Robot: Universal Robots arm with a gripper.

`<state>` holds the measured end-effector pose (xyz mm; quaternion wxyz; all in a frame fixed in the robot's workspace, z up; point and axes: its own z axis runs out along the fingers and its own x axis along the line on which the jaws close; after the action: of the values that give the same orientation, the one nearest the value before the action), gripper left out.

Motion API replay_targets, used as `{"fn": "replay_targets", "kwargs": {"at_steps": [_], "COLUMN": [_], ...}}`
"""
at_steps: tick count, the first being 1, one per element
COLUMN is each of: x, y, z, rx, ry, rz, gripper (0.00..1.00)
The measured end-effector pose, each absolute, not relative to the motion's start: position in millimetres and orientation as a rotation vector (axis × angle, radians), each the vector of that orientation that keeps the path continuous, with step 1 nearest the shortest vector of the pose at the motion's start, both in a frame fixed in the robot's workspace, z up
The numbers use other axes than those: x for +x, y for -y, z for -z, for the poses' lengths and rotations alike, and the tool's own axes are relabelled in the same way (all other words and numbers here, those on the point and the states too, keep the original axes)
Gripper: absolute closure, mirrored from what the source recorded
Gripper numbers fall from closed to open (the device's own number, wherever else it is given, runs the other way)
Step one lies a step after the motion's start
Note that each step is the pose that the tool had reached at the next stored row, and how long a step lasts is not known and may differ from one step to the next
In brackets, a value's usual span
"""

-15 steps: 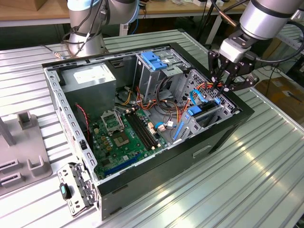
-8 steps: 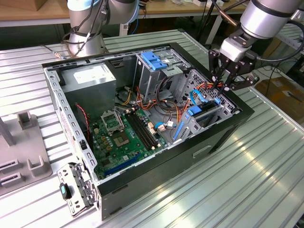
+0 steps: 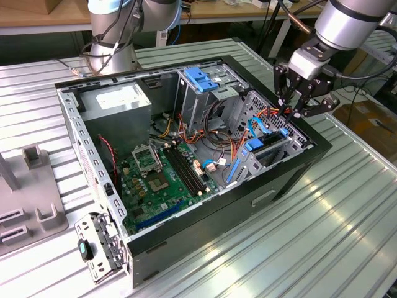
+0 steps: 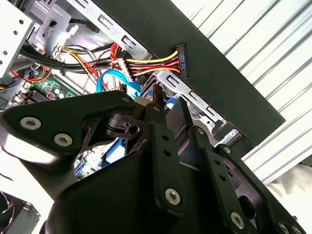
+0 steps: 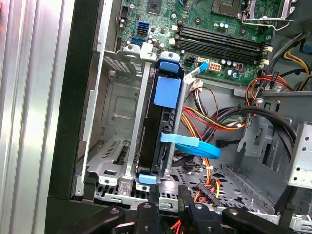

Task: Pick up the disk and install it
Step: 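Insert the second disk wire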

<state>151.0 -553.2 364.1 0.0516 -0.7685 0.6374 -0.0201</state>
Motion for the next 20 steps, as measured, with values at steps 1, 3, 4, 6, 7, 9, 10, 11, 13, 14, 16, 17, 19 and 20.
{"fn": "replay_targets", "kwargs": {"at_steps": [1,3,4,6,7,9,10,11,13,14,16,17,19,20], "x": [151,151,151,152,153,156,157,159,161,163,166,166,166,166], "y": [553,553,553,553,552,552,551,551,550,550,549,549,549,549], "z": [-364,-364,-364,-364,-364,-364,-364,-364,-364,-364,-364,-364,-364,-364], "rx": [-2.338,-2.338,-2.338,-2.34,-2.341,-2.344,-2.346,-2.347,-2.349,-2.352,-2.354,-2.355,-2.355,-2.355], "ry": [-1.939,-1.939,-1.939,-1.937,-1.936,-1.932,-1.93,-1.929,-1.926,-1.923,-1.919,-1.918,-1.918,-1.918], "rz": [0.061,0.061,0.061,0.061,0.061,0.061,0.06,0.06,0.06,0.06,0.06,0.06,0.06,0.06], "gripper": [0.7,0.7,0.7,0.7,0.7,0.7,0.7,0.7,0.7,0.7,0.7,0.7,0.7,0.7]}}
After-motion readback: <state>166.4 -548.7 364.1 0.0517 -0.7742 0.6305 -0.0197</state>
